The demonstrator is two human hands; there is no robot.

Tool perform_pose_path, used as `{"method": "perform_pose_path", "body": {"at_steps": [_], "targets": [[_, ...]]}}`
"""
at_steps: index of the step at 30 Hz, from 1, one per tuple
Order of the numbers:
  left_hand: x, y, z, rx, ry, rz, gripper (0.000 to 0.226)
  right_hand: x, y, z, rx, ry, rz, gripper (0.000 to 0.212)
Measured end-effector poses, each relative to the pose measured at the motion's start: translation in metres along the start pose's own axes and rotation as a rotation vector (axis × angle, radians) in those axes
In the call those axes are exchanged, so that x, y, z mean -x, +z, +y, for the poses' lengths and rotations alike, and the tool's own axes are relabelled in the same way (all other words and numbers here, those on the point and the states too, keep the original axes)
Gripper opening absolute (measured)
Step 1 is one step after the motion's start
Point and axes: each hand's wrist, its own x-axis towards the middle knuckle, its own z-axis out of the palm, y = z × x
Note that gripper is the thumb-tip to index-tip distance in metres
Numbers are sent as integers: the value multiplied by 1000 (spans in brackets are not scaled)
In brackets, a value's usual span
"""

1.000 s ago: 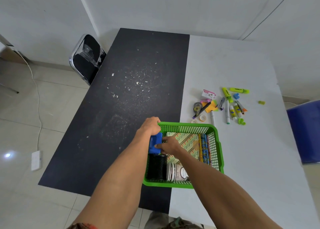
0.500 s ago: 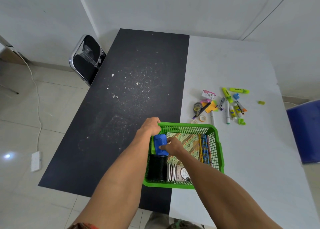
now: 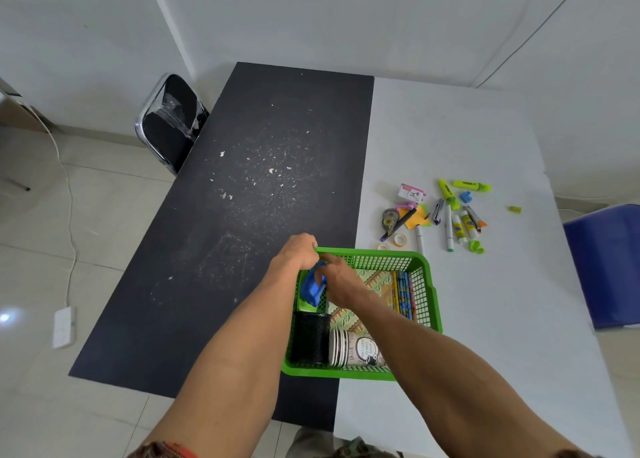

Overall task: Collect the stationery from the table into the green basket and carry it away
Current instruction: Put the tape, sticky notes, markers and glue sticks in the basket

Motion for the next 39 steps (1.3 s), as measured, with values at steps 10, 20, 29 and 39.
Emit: {"method": "perform_pose_path", "body": {"at_steps": [10, 20, 29, 39], "targets": [[1, 2, -4, 6, -7, 2, 34, 5, 29, -18, -420, 146, 74, 58], [0, 5, -9, 18, -20, 9, 35, 5, 33, -9, -957, 581, -20, 83], [-1, 4, -7, 32, -20, 3, 35, -5, 28, -18, -881, 644, -88, 78], [-4, 3, -9, 47, -18, 6, 36, 0, 30, -13, -882, 695, -91, 36]]}}
